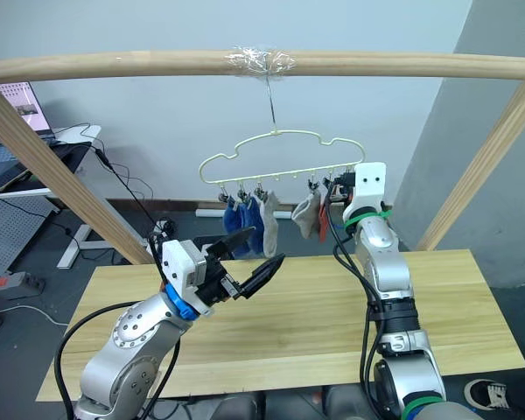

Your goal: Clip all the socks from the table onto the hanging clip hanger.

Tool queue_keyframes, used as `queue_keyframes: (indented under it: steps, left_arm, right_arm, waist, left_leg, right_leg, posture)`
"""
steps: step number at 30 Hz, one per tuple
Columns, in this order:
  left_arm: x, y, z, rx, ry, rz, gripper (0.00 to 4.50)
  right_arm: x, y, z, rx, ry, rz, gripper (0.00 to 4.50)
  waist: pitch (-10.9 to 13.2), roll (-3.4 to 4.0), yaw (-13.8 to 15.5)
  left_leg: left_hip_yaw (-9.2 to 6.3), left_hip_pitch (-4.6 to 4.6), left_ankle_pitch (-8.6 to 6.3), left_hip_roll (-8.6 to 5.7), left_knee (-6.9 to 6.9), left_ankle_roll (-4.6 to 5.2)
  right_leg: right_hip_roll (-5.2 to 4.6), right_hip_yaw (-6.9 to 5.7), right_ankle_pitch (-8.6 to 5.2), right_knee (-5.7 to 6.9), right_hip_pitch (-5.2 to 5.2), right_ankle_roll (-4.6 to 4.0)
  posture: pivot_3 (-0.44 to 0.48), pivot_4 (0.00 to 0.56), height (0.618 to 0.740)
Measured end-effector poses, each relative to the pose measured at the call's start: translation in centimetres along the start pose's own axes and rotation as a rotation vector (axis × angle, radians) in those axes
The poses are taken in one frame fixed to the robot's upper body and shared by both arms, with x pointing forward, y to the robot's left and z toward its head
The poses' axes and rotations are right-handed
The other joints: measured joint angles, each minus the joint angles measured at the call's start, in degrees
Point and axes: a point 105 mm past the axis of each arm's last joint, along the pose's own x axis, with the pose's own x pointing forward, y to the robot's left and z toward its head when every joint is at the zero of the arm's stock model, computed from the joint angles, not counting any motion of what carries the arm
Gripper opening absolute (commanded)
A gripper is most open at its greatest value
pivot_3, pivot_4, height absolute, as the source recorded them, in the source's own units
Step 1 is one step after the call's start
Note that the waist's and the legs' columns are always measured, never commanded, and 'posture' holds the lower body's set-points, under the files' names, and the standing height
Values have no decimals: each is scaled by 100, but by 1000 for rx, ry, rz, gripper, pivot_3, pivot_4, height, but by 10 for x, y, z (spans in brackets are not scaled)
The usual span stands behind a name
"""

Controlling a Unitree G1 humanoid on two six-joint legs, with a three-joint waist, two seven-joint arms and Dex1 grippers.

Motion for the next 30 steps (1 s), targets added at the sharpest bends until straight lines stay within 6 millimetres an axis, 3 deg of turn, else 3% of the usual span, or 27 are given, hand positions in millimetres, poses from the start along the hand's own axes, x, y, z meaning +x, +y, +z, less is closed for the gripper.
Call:
queue_keyframes:
  steps: [9, 12, 13, 16, 22, 25, 30]
  left_arm:
    - [-3, 6, -11, -26, 33, 71, 4500]
    - [-26, 37, -52, -26, 212, 250, 4500]
    - [-43, 52, -73, -24, 304, 327, 4500]
    - [-75, 83, -100, -19, 434, 470, 4500]
    - [-121, 150, -127, 13, 589, 686, 4500]
    - [-128, 168, -139, 12, 628, 723, 4500]
    - [-131, 181, -159, -83, 667, 728, 4500]
  right_arm:
    - [-1, -1, -2, -7, 32, 25, 21]
    - [-5, -7, -3, -17, 105, 88, 21]
    - [-8, -9, -1, -19, 133, 117, 21]
    - [-17, -11, 2, -29, 196, 184, 21]
    - [-31, -15, 12, -71, 272, 283, 21]
    - [-34, -15, 13, -69, 289, 289, 21]
    - [-35, -14, 13, -60, 309, 283, 21]
  waist:
    - [-1, 1, -1]
    - [-1, 2, -7]
    - [-1, 2, -9]
    - [0, 1, -7]
    - [0, -1, -5]
    - [0, -2, -15]
    - [3, -4, -24]
  left_leg:
    - [1, 1, 0, 0, 0, 0]
    - [-1, 5, 0, 1, -1, 1]
    - [-2, 6, 0, 2, -1, 1]
    - [-6, 4, 0, 2, -1, 1]
    - [-5, 1, 0, 0, 1, 1]
    - [-4, -2, 0, 0, 0, 1]
    - [-6, -6, -1, 0, 0, 1]
  right_leg:
    - [0, 1, 0, 0, 0, 0]
    - [2, 0, -1, 2, 0, 0]
    - [4, -1, -2, 3, 0, -1]
    - [3, -6, -2, 3, 0, -2]
    - [1, -8, -2, -2, 1, 0]
    - [1, -8, -1, -6, 0, 1]
    - [0, -11, -1, -7, -3, 1]
  posture:
    - [52, 126, 740]
    - [39, 126, 740]
    - [37, 125, 740]
    - [22, 128, 740]
    - [-8, 138, 740]
    - [-19, 147, 740]
    - [-34, 161, 740]
